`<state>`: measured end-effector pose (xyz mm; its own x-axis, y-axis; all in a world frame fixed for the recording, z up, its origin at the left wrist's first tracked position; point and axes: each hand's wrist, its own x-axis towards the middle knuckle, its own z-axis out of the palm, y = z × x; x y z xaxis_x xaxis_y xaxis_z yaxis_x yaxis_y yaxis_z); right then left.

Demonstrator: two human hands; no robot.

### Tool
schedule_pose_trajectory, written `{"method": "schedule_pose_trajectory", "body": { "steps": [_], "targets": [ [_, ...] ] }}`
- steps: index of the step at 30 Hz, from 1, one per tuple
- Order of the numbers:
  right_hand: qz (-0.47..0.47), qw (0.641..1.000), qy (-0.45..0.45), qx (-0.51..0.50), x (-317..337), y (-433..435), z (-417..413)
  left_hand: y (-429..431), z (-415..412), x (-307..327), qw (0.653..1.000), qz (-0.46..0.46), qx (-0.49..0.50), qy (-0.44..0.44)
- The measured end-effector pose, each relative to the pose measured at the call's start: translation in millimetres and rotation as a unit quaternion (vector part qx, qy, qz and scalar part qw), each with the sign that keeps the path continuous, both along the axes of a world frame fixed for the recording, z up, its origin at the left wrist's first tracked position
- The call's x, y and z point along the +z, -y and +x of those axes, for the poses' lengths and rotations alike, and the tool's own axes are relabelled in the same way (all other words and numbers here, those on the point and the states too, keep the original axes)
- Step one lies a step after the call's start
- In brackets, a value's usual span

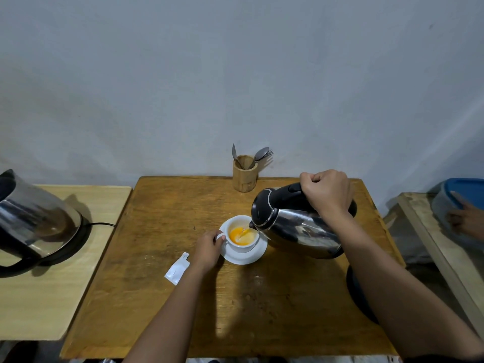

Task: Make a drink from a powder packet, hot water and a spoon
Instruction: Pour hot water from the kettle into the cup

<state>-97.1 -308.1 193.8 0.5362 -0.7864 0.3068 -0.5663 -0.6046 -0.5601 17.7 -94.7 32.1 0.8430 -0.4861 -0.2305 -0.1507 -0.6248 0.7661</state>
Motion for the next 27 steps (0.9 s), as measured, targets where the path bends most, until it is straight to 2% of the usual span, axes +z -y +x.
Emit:
{"method": "schedule_pose_trajectory", "body": {
  "steps": [27],
  "targets": [
    [-0.009,1.000,-0.020,-0.016,-1.7,-4.5,0.3,-1.5,1.8,1.4,1.000,0.001,-0.016,-0.008]
  ]
}}
